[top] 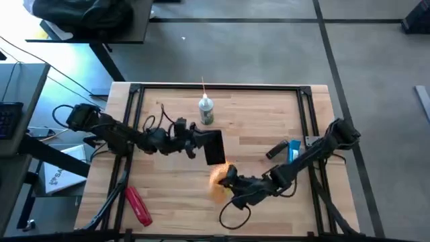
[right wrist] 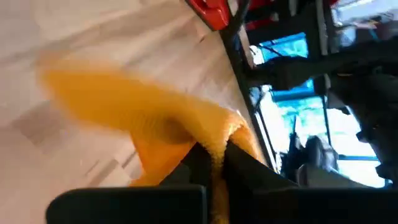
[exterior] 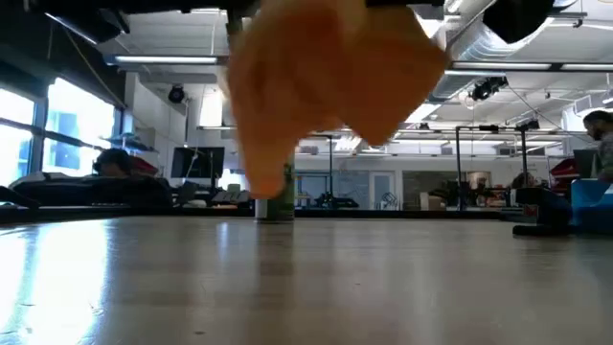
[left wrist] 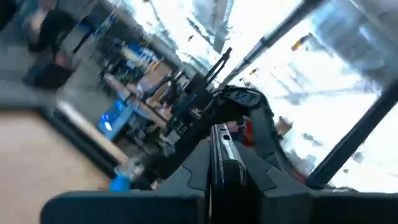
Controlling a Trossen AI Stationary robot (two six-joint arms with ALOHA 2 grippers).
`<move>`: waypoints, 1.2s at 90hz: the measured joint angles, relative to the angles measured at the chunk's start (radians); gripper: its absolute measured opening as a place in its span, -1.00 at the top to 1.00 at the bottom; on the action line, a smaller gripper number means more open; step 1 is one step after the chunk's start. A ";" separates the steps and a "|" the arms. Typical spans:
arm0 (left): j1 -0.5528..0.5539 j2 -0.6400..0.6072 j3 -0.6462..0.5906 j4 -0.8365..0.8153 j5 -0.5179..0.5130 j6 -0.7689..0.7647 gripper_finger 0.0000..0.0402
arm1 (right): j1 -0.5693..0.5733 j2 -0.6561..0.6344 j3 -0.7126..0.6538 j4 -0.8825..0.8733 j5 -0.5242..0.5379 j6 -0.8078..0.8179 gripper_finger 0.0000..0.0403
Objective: Apply microfiber cloth
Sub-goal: Wipe the front of the cellphone with a microfiber cloth
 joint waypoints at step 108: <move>-0.202 0.531 0.131 -0.242 0.083 1.472 0.84 | -0.390 -0.512 -0.460 0.228 -0.317 0.587 1.00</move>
